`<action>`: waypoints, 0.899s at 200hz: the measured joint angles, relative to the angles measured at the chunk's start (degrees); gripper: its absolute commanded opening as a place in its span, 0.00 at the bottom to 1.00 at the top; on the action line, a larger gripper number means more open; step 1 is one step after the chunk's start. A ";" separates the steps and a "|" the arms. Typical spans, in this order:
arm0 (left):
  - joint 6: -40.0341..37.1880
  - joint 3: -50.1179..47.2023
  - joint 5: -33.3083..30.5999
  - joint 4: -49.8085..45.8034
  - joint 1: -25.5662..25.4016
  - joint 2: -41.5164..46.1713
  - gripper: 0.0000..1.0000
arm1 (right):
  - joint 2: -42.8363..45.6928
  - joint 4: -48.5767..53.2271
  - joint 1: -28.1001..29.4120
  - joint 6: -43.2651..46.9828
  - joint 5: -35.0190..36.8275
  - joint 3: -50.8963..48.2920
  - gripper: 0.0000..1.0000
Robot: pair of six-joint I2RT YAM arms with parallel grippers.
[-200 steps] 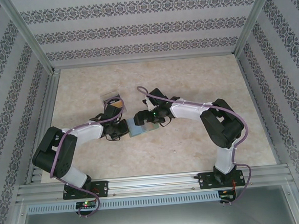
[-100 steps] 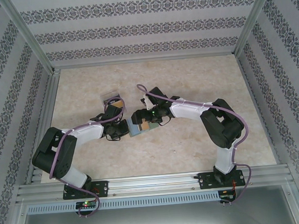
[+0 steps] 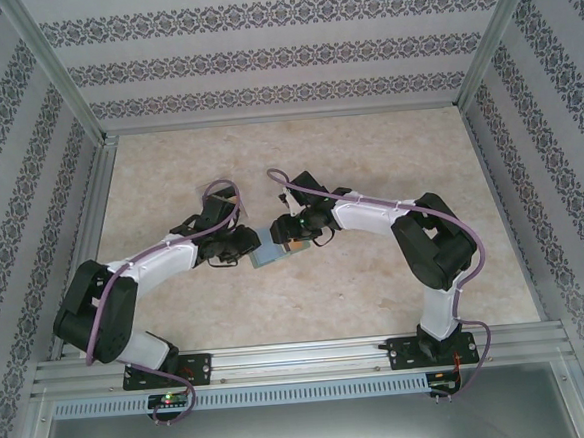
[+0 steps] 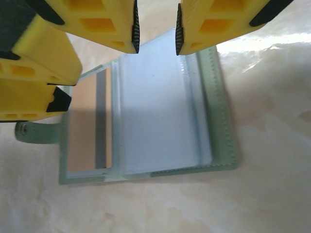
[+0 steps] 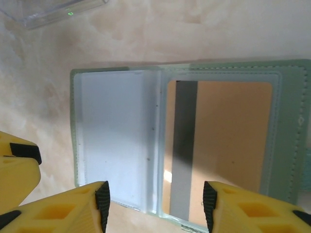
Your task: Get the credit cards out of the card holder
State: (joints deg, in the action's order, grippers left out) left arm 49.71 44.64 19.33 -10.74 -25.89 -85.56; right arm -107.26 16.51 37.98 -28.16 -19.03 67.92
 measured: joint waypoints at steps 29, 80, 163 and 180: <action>2.82 0.11 2.10 3.54 -0.44 -3.04 0.24 | 0.74 1.14 -0.66 1.51 2.78 0.00 0.37; 5.68 3.23 4.22 6.95 -2.25 -8.61 0.18 | 0.81 2.62 -2.64 2.69 5.14 0.00 0.20; 6.32 4.92 4.66 8.50 -2.64 -13.07 0.15 | -1.60 2.58 -2.69 2.89 5.03 -0.02 0.13; 6.34 5.07 4.63 8.66 -2.67 -13.25 0.15 | -1.81 2.56 -2.56 2.86 4.63 -0.02 0.13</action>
State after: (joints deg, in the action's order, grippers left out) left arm 56.05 49.71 23.97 -2.09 -28.56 -98.80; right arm -109.08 19.07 35.42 -25.30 -14.39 67.90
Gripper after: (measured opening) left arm 0.149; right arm 0.132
